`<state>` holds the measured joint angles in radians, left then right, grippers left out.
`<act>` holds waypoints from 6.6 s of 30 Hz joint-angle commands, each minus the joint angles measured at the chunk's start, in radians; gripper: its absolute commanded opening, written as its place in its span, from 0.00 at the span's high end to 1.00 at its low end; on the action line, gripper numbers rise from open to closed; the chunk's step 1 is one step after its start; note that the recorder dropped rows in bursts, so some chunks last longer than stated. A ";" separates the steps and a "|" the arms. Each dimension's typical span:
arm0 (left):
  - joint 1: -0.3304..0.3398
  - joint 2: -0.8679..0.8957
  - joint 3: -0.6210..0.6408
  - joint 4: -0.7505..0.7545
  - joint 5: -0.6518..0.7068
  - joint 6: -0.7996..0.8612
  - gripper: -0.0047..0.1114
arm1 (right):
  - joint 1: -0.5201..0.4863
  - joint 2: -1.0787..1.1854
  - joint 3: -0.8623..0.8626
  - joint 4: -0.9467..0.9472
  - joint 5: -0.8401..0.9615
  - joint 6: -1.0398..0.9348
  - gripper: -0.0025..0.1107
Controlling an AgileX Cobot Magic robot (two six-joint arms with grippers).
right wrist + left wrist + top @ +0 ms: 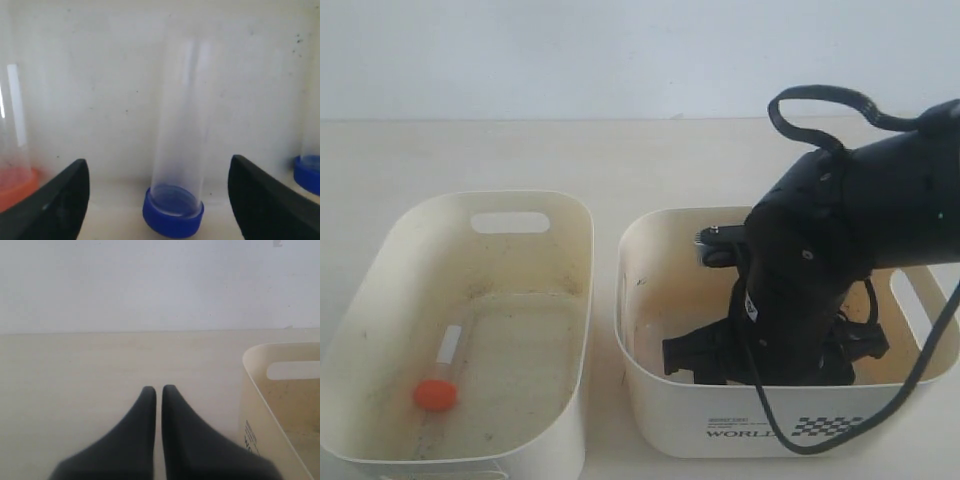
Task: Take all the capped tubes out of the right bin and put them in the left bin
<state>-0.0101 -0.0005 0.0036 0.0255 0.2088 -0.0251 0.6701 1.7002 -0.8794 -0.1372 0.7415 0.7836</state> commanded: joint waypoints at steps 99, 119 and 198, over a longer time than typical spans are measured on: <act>0.000 0.000 -0.004 -0.006 -0.006 -0.010 0.92 | 0.069 -0.355 -0.249 -0.071 0.186 -0.219 0.38; 0.000 0.000 -0.004 -0.006 -0.006 -0.010 0.92 | 0.026 -0.106 -0.249 -0.198 0.421 -0.114 0.38; 0.000 0.000 -0.004 -0.006 -0.006 -0.010 0.92 | -0.092 0.033 0.099 -0.179 -0.133 0.052 0.38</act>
<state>-0.0101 -0.0005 0.0036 0.0255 0.2088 -0.0251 0.5825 1.6908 -0.7856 -0.3102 0.6166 0.8306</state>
